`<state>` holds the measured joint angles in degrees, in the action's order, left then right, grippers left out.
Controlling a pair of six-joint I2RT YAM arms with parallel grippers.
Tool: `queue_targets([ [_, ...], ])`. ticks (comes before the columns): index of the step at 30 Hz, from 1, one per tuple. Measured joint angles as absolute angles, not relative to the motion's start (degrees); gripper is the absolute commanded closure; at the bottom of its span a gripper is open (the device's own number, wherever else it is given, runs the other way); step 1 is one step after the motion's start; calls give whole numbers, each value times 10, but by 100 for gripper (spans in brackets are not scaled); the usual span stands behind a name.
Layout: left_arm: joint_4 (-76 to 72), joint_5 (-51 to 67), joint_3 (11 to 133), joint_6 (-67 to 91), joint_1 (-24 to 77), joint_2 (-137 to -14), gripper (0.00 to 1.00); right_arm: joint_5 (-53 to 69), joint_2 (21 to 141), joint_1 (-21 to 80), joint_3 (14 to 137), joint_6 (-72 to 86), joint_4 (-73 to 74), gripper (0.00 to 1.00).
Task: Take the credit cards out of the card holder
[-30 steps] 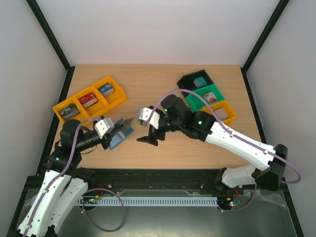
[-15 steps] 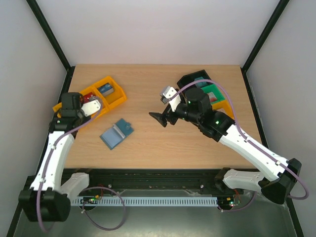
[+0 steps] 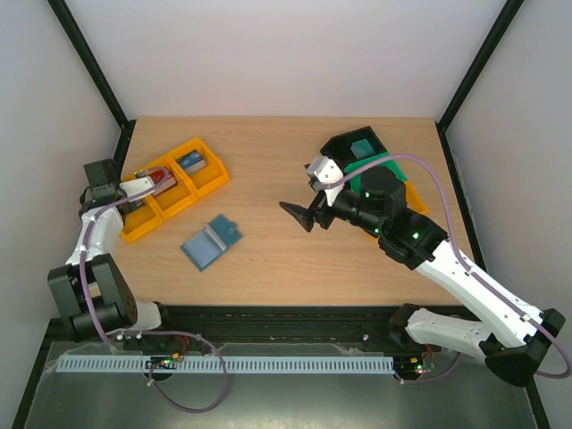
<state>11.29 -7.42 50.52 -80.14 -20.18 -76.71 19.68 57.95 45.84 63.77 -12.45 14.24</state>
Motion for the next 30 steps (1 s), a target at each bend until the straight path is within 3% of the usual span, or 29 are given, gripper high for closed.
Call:
queue_targets([
  [15, 46, 4, 516, -874, -235, -877, 98, 196, 576, 458, 621, -160, 143, 1],
  [30, 128, 46, 579, -905, -284, -903, 98, 196, 575, 458, 621, -178, 147, 1],
])
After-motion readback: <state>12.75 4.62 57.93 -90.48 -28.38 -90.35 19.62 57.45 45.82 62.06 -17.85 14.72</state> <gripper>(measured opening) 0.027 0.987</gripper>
